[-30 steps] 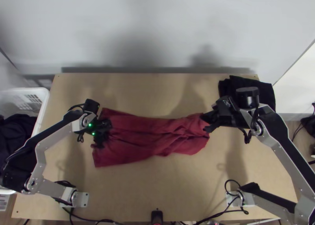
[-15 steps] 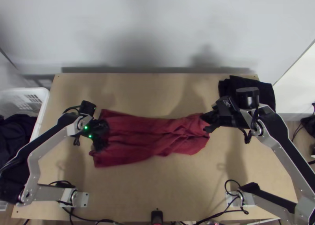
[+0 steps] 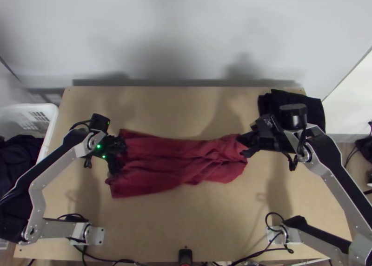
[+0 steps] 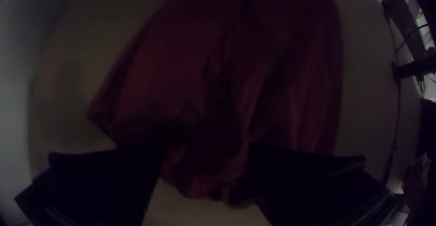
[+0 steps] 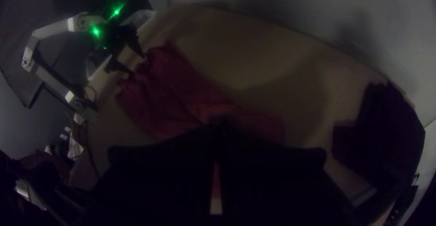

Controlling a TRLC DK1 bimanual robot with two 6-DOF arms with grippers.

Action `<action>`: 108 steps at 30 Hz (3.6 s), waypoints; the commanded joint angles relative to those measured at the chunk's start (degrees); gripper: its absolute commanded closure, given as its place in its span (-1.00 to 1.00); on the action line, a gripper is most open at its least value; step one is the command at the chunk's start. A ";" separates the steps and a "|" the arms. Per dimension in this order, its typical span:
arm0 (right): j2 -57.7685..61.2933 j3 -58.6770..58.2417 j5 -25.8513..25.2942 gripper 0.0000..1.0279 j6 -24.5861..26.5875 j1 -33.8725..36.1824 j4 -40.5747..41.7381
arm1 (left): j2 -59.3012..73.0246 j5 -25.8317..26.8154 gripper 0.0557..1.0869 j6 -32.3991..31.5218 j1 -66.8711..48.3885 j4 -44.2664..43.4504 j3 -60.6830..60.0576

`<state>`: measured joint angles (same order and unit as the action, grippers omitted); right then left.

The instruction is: Fold the t-shirt

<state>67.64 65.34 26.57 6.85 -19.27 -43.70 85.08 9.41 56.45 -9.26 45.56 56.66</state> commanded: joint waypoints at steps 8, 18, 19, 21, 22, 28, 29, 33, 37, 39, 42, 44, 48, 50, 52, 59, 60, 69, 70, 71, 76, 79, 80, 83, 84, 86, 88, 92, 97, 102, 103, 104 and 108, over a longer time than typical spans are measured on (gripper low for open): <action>-0.05 0.14 -0.02 0.95 -0.17 0.11 0.11 | 1.41 0.17 -0.28 1.30 -0.06 0.93 -0.85; 0.13 0.23 -0.11 0.95 -0.17 0.19 0.20 | 1.32 0.17 -0.06 1.47 -0.94 0.67 -3.31; 0.22 0.31 -0.11 0.95 -0.17 0.19 0.20 | 1.32 0.35 0.07 1.39 -0.85 0.32 -3.23; 0.30 0.49 -0.11 0.95 -0.17 0.19 0.20 | 1.32 0.79 0.23 1.12 -0.50 -0.21 -3.05; 0.22 0.49 -0.11 0.95 -0.17 0.19 0.20 | 1.23 0.96 0.33 0.86 -0.41 -0.21 -2.79; 0.22 0.31 -0.11 0.95 -0.17 0.19 0.20 | 1.41 0.96 0.92 0.51 0.38 -0.65 -1.91; 0.22 0.23 -0.11 0.95 -0.17 0.11 0.20 | 1.05 0.96 0.92 0.24 0.38 -0.47 -1.73; 0.30 0.14 -0.11 0.95 -0.08 0.19 0.20 | -0.97 1.40 0.92 -1.16 0.38 0.32 -1.73; 0.22 0.58 -0.20 0.95 -0.08 0.28 0.20 | -5.63 1.40 0.92 -2.13 1.35 4.80 1.34; 0.04 0.58 -0.46 0.95 0.00 0.37 0.20 | -9.05 1.58 0.92 -2.66 2.05 8.05 4.33; -0.05 0.84 -0.64 0.95 -0.17 0.37 0.20 | -13.71 2.19 0.92 -3.36 3.81 12.45 8.90; 0.04 1.19 -0.73 0.95 -0.26 0.28 0.20 | -16.00 2.81 0.92 -3.97 5.48 15.26 11.80; 0.04 2.77 -0.73 0.95 -1.23 0.81 -0.15 | -19.07 5.53 0.92 -7.14 10.66 18.25 17.60; -0.14 4.27 -0.73 0.95 -1.32 1.25 -0.95 | -20.21 6.06 0.92 -8.63 13.21 18.69 19.54; -0.75 6.82 -0.73 0.95 -1.32 1.78 -2.62 | -21.62 6.76 0.92 -10.39 16.20 18.34 21.21; -3.39 20.88 -0.82 0.95 -1.40 5.38 -10.35 | -24.87 12.12 0.92 -17.95 26.75 17.98 29.38; -3.74 22.64 -0.90 0.95 -1.40 5.82 -11.40 | -25.66 12.12 0.92 -18.65 26.92 17.98 29.64; -11.39 30.81 -0.82 0.95 -2.81 8.98 -14.39 | -36.65 12.04 0.92 -25.95 27.45 15.08 31.58; -12.18 32.04 -0.82 0.95 -2.98 9.86 -14.22 | -38.06 12.04 0.92 -26.04 27.63 14.03 31.58; -12.88 33.54 -0.82 0.95 -3.25 10.48 -13.69 | -39.29 12.04 0.92 -27.18 28.15 11.66 31.67; -13.85 43.56 -0.82 0.95 -4.30 12.41 -12.99 | -42.45 12.21 0.92 -34.12 27.89 5.15 35.36; -17.45 42.06 -0.73 0.95 -4.74 12.50 -11.84 | -49.13 12.39 0.92 -37.72 25.08 0.85 30.35; -18.77 41.18 -0.73 0.95 -5.27 12.50 -10.70 | -51.24 12.48 0.92 -38.96 24.99 0.41 29.38; -21.76 41.18 -0.64 0.95 -7.38 14.26 -9.30 | -56.34 12.65 0.92 -41.86 25.08 -0.47 28.33; -22.90 40.65 -0.11 0.95 -8.17 15.31 -9.38 | -57.83 12.56 0.92 -42.21 25.08 -0.56 27.80; -26.24 36.96 1.73 0.95 -9.75 16.81 -9.38 | -60.73 12.39 0.92 -42.38 25.16 0.85 26.92; -29.84 31.87 2.79 0.95 -10.19 16.81 -9.47 | -63.37 12.39 0.92 -42.30 24.99 3.66 26.74; -34.50 27.73 2.88 0.95 -10.28 17.07 -11.67 | -68.03 12.21 0.92 -42.03 25.78 9.90 26.92; -35.91 21.14 2.88 0.95 -9.84 18.12 -12.63 | -71.28 12.21 0.92 -41.50 26.22 10.16 19.62; -33.62 1.46 2.52 0.95 -5.27 18.12 -0.59 | -70.05 12.39 0.92 -36.41 26.04 -5.04 -1.03; -31.43 -1.80 1.56 0.95 -3.95 18.12 3.71 | -67.85 12.39 0.92 -35.88 25.87 -9.97 -4.72; -28.61 -5.05 -0.29 0.95 -2.72 18.12 8.46 | -64.78 12.48 0.92 -35.88 25.87 -15.33 -7.97; -10.68 -8.74 -1.87 0.95 1.06 17.86 23.14 | -46.32 9.75 0.92 -34.03 20.42 -27.72 -11.49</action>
<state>39.70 68.45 27.20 2.72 -1.41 -39.03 21.71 21.65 19.14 16.01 35.44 57.34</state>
